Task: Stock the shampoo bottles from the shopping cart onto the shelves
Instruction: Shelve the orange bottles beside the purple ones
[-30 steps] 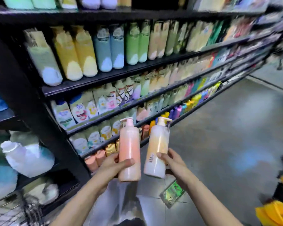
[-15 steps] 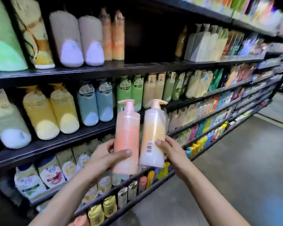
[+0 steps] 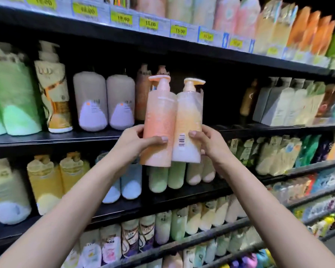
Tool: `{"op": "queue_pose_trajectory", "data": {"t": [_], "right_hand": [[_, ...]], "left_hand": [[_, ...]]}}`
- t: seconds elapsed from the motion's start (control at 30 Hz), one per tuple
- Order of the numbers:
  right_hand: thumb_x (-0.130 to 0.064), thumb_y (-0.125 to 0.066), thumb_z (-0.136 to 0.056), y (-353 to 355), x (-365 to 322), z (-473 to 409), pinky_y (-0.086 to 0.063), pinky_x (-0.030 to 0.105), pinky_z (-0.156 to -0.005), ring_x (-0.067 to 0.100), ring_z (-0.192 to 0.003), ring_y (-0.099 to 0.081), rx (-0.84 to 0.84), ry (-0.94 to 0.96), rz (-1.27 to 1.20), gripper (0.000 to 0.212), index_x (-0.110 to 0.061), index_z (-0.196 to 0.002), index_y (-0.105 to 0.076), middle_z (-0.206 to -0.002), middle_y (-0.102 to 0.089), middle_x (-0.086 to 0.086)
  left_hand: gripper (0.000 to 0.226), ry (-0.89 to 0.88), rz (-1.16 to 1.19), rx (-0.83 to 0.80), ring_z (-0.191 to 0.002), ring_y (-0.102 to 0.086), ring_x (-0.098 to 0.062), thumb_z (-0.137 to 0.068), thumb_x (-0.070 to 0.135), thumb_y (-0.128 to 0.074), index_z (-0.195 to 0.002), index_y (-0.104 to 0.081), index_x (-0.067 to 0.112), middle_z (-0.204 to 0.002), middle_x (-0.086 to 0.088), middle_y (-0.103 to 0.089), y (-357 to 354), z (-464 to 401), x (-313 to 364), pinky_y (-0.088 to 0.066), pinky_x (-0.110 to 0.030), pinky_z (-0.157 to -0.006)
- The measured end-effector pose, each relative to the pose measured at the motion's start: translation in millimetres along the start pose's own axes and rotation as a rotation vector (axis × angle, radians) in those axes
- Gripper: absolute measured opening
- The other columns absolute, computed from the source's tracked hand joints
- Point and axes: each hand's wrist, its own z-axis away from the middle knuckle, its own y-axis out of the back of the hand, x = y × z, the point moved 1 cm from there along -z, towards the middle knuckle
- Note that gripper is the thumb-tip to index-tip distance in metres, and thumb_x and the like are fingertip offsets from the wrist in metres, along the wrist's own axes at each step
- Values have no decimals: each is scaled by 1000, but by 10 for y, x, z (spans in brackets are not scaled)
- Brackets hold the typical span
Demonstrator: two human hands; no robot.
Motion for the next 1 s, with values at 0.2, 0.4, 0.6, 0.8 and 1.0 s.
{"op": "queue_pose_trajectory", "data": {"t": [0.2,0.4,0.6,0.8,1.0], "right_hand": [[-34,-64,-68,190,-12,-822,-55,32,-67,11,-89,-67,-71,120,10,32,-24,-98,-61,-102,-70,-3],[-24,-74,-73,222,255,-1323,-55,33,-81,18,-98,-66,-91,180,25,36,-22,-105,-59,-107,-69,0],[-12,-72,-82,151,447,-1605,-48,7,-66,-8,-78,-63,-135,204,32,37,-18,-114,-54,-100,-65,-8],[-23,-70,-84,129,481,-1831,-53,23,-62,10,-95,-65,-266,100,28,46,-24,-124,-47,-114,-66,1],[-17,-64,-72,160,626,-1947,-52,32,-86,18,-108,-64,-381,-25,-233,62,-21,-131,-45,-114,-69,3]], "left_hand": [[62,-71,-165,161,-91,-68,-14,-57,33,-81,-113,-62,14,-105,-1,-70,-133,-640,123,-54,-26,-75],[53,-132,-309,274,-94,-62,-9,-68,22,-84,-112,-55,17,-107,2,-65,-208,-1060,-12,-52,-25,-83],[54,-59,-284,302,-99,-59,-9,-73,23,-81,-114,-46,14,-113,1,-60,-161,-1334,-226,-50,-23,-84],[71,-12,-228,256,-109,-60,-14,-68,31,-79,-128,-44,14,-120,-3,-62,-97,-1506,-319,-48,-32,-98],[70,13,-105,247,-112,-61,-15,-61,30,-69,-127,-50,14,-117,-2,-66,-27,-1528,-425,-46,-32,-98]]}}
